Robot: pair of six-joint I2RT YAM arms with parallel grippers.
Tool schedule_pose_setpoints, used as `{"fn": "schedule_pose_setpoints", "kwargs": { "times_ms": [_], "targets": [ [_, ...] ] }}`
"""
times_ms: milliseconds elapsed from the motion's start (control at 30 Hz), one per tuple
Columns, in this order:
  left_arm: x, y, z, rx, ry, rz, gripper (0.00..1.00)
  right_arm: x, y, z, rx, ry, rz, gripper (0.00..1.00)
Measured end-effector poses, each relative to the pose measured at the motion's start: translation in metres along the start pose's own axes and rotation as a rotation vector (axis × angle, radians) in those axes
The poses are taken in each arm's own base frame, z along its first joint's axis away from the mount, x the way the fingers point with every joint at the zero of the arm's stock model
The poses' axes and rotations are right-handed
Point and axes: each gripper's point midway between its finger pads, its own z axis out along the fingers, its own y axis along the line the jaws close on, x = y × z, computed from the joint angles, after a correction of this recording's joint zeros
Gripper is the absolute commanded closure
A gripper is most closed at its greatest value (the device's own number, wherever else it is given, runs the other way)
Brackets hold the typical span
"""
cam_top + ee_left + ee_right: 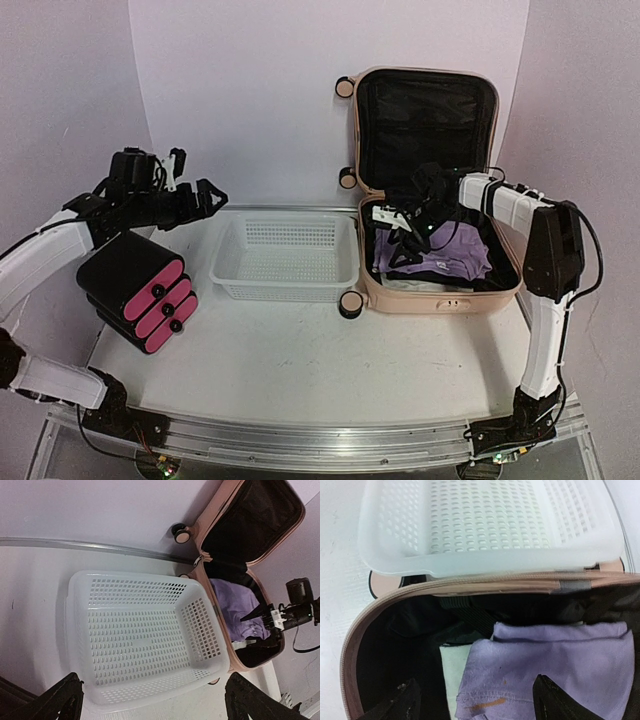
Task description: Open, take out, and arrange the luggage
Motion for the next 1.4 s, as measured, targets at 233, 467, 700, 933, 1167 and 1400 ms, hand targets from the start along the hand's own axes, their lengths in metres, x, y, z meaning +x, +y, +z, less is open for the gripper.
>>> {"fn": "schedule_pose_setpoints", "kwargs": {
  "times_ms": [233, 467, 700, 933, 1167, 1400],
  "targets": [
    [0.004, 0.003, 0.023, -0.039, 0.114, -0.011, 0.00, -0.004, -0.003, 0.001, 0.008, -0.027, -0.064, 0.26],
    [-0.012, -0.007, 0.017, -0.042, 0.120, -0.014, 0.01, -0.005, -0.014, 0.001, 0.057, -0.021, -0.101, 0.18],
    [-0.023, -0.001, 0.031, -0.098, 0.140, 0.014, 0.01, 0.005, -0.025, 0.012, 0.082, 0.022, -0.145, 0.17],
    [-0.026, -0.002, 0.030, -0.109, 0.154, 0.039, 0.01, 0.016, -0.025, 0.033, 0.054, 0.055, -0.153, 0.13],
    [-0.028, -0.003, 0.026, -0.116, 0.157, 0.055, 0.01, 0.013, -0.030, 0.046, 0.067, 0.095, -0.197, 0.12],
    [-0.028, -0.001, 0.026, -0.126, 0.160, 0.063, 0.01, 0.007, -0.039, 0.060, 0.104, 0.130, -0.228, 0.14]
  ]
}}
